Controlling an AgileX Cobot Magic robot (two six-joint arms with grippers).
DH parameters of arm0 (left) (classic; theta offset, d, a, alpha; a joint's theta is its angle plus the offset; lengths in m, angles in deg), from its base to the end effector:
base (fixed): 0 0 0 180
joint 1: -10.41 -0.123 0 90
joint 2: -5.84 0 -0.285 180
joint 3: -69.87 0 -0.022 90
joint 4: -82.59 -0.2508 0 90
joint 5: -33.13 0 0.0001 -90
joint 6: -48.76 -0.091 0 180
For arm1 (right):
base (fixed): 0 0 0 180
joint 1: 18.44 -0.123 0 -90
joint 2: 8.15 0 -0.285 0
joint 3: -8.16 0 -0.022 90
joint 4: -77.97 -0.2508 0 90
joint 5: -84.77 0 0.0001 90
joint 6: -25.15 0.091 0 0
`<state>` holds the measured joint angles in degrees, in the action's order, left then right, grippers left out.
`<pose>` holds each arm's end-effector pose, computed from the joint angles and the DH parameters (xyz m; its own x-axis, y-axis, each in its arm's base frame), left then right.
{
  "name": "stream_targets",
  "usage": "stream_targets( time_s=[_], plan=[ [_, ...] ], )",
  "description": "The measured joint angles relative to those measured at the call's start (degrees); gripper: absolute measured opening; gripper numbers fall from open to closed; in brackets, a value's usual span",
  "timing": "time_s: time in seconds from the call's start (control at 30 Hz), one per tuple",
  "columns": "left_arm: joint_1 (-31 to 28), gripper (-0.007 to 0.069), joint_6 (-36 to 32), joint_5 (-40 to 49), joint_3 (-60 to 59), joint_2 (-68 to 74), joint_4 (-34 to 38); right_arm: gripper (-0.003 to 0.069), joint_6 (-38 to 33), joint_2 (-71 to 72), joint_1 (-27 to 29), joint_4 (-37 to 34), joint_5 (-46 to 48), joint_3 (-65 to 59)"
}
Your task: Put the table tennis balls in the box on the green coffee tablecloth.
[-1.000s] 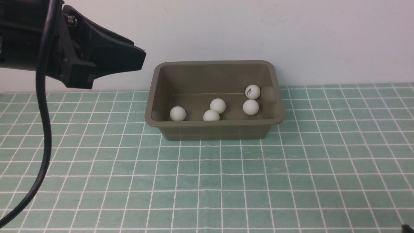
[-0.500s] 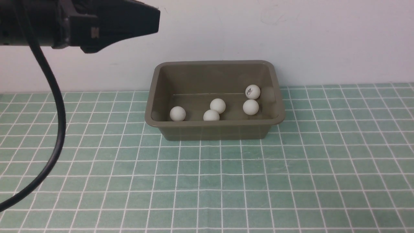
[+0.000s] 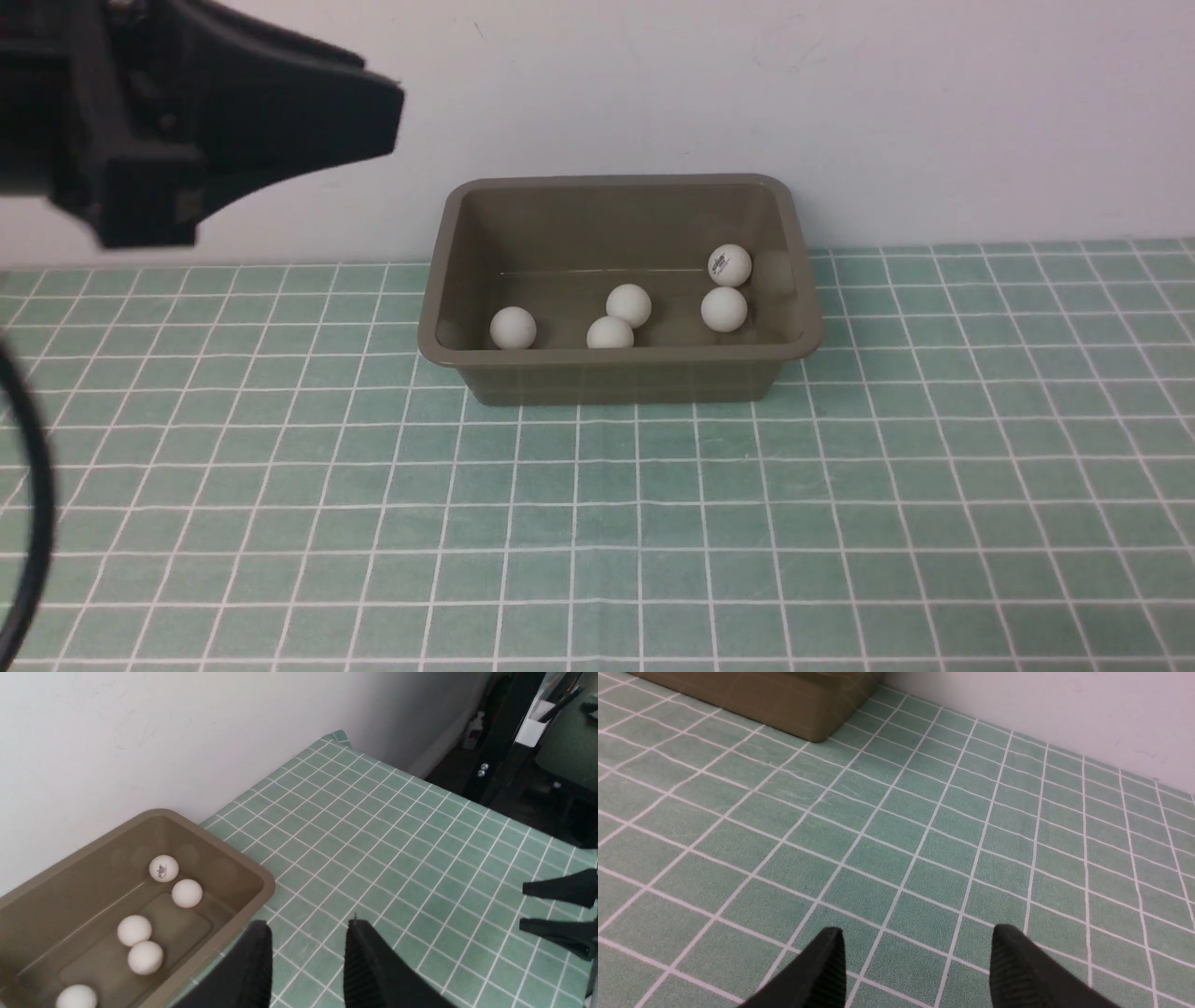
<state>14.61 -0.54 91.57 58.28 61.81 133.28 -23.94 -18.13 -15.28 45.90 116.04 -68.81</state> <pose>0.1219 -0.0691 0.4480 -0.1907 0.2308 -0.9541 0.7446 0.6674 0.0126 0.0497 0.0224 0.1718 -0.3113 -0.3266 -0.8924 -0.3310 0.9176 -0.2203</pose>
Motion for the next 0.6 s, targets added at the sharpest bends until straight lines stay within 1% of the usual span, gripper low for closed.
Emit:
stream_targets(
  time_s=[0.17,0.2,0.4,0.5,0.6],
  plan=[
    [-1.6,0.0205,2.6,-0.2,-5.2,-9.2,-2.0,0.0388,0.0,0.0,0.0,0.0,0.0,0.0],
    [-2.0,0.0205,3.2,-0.2,-7.3,-13.0,-2.5,0.0388,0.0,0.0,0.0,0.0,0.0,0.0],
    [-2.2,0.0205,3.9,-1.5,-14.9,-22.1,-4.2,0.0388,0.0,0.0,0.0,0.0,0.0,0.0],
    [-2.3,0.0205,4.0,-4.1,-19.4,-24.2,-4.5,0.0388,0.0,0.0,0.0,0.0,0.0,0.0],
    [-2.3,0.0205,4.0,-9.7,-24.3,-24.1,-5.1,0.0388,0.0,0.0,0.0,0.0,0.0,0.0]
  ],
)
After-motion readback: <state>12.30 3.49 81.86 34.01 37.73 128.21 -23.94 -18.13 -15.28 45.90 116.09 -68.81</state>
